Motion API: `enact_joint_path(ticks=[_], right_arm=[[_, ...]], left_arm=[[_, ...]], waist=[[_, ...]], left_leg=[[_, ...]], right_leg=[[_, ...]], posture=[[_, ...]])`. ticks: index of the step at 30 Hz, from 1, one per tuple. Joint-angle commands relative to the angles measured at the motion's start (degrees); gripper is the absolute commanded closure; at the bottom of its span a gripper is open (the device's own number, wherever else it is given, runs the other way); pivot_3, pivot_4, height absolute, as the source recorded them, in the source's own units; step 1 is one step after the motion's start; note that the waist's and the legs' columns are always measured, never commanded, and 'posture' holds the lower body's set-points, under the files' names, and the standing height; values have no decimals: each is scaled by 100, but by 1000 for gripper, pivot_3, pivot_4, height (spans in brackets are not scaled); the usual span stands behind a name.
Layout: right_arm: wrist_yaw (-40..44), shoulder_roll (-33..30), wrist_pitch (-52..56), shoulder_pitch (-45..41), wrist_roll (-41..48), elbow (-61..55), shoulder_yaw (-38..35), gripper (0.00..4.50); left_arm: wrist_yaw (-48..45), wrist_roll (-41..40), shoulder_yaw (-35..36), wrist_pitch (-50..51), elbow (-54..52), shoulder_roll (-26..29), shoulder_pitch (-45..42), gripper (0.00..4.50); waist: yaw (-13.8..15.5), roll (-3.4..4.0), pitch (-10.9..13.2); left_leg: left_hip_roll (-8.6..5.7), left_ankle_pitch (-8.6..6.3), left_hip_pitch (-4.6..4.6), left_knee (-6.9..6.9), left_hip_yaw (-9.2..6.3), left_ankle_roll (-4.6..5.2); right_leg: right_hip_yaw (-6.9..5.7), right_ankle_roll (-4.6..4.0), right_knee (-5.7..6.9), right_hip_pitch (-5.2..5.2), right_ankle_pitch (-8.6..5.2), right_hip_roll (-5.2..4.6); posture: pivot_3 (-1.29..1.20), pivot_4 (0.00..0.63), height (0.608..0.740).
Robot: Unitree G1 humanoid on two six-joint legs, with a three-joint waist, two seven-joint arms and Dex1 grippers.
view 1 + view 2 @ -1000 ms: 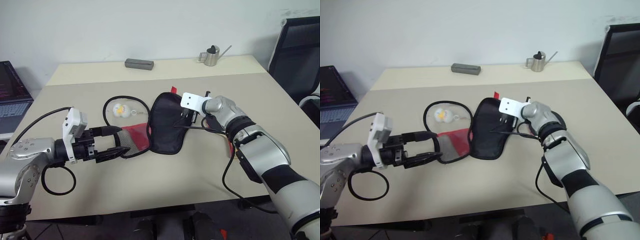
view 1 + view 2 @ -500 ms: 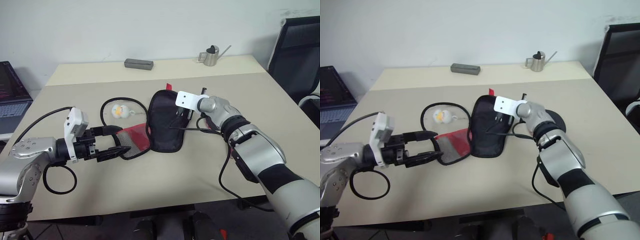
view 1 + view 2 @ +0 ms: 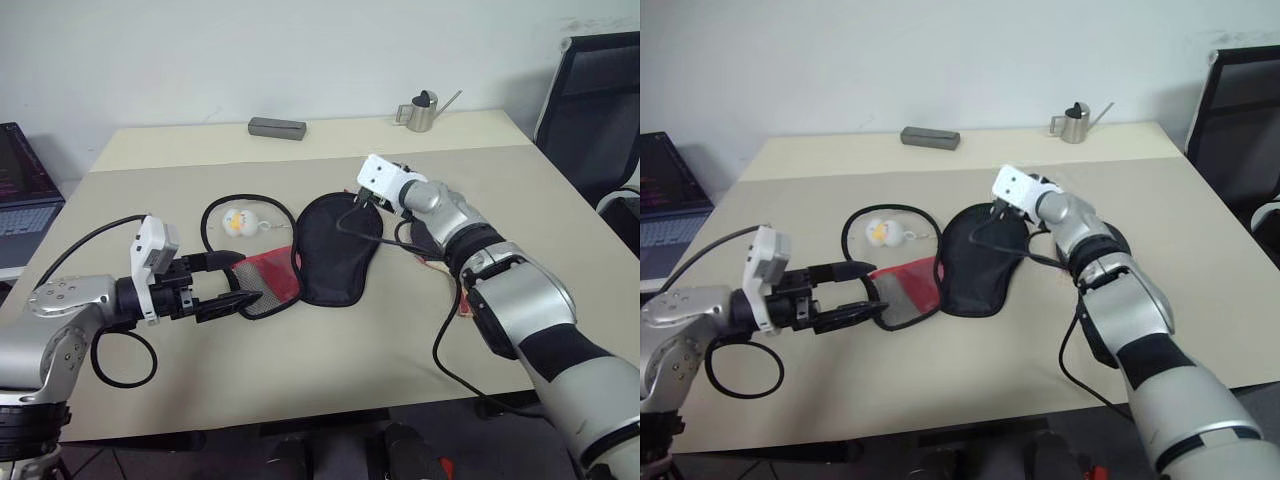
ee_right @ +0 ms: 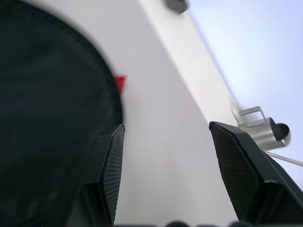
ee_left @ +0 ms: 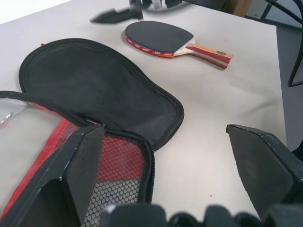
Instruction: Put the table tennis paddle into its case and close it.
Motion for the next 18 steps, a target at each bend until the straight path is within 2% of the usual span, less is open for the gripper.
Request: enact_joint_path(ticks=[1, 4, 8, 18], right_arm=[[502, -66, 131, -55, 521, -250, -447, 1482], [970, -110, 405, 254, 914, -458, -741, 1482], [1146, -205, 669, 785, 1094, -1021, -802, 1482], [885, -135, 3421, 3073, 1712, -4959, -1179, 1482]], left_arm=[[15, -3, 73, -108, -11, -19, -110, 0], [11, -50, 107, -109, 16, -60, -118, 0], [-65, -86, 97, -91, 33, -72, -142, 0], [-250, -67, -35, -114, 209, -110, -343, 0]], waist=[[-1, 0, 0], [0, 0, 0], [2, -1, 0], [9, 0, 0]], left_leg=[[0, 0, 0, 0, 3, 0], [1, 0, 0, 1, 6, 1], [1, 0, -1, 2, 7, 1], [3, 0, -3, 4, 6, 1]], right_leg=[[0, 0, 0, 0, 0, 0], [0, 0, 1, 1, 0, 0], [-2, 0, 0, 2, 0, 0], [1, 0, 4, -2, 0, 0]], posture=[[0, 150, 740], [0, 150, 740], [0, 150, 740], [0, 150, 740]])
